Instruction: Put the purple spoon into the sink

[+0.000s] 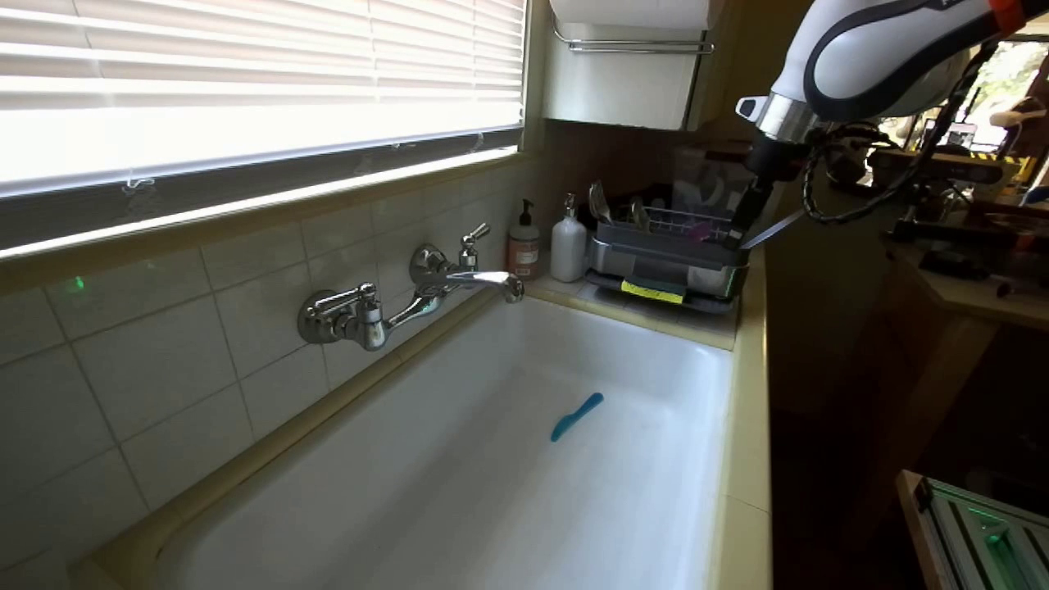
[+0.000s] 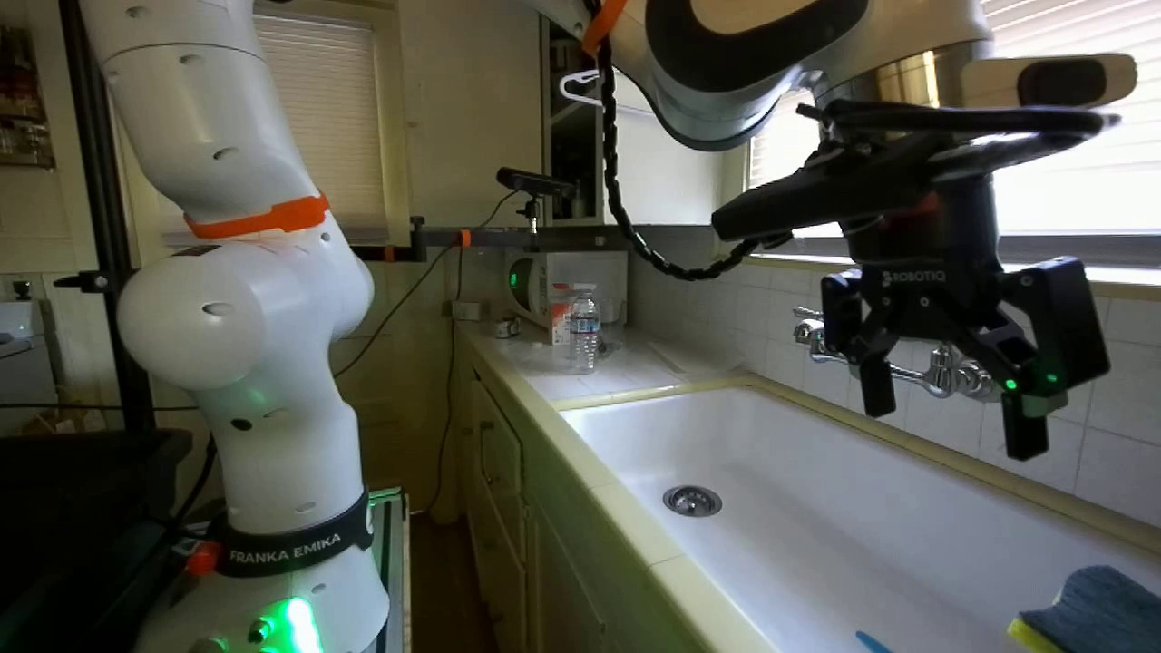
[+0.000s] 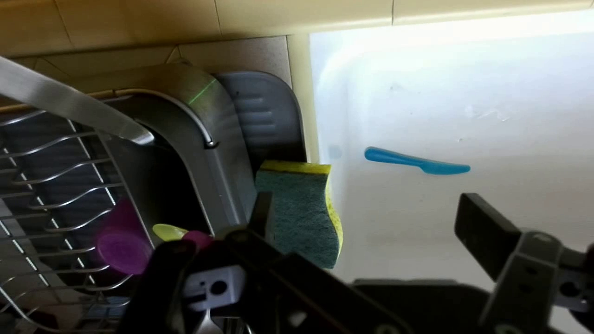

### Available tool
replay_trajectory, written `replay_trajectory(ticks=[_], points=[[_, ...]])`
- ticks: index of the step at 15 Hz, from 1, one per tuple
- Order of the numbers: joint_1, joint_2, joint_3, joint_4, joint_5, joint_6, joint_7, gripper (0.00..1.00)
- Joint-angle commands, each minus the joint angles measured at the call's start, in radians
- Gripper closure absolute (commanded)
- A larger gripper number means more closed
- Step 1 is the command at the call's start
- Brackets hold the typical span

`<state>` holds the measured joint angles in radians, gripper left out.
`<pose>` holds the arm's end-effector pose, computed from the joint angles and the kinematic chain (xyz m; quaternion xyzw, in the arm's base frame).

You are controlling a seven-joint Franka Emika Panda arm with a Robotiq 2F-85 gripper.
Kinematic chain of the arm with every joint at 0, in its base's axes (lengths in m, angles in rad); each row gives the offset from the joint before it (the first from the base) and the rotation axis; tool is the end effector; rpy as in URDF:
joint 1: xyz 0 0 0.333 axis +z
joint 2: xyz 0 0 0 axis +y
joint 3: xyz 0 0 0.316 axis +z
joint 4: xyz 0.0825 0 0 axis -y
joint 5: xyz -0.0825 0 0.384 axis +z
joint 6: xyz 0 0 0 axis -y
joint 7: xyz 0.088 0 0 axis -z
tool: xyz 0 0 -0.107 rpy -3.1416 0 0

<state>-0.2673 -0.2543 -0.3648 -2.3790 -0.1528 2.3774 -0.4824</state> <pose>0.3872 -0.2908 0.4379 0.9924 -0.0258 0.0944 0.0751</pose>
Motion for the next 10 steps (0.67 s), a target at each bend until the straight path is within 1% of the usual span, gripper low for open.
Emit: replay_trajectory(ticks=[1,6,10], points=[[-0.012,0.019,-0.003,0.007,-0.01,0.039,0.019,0.0],[-0.019,0.081,-0.057,0.06,0.043,0.117,-0.036,0.0],[-0.012,0.142,-0.091,0.104,0.114,0.168,-0.114,0.0]])
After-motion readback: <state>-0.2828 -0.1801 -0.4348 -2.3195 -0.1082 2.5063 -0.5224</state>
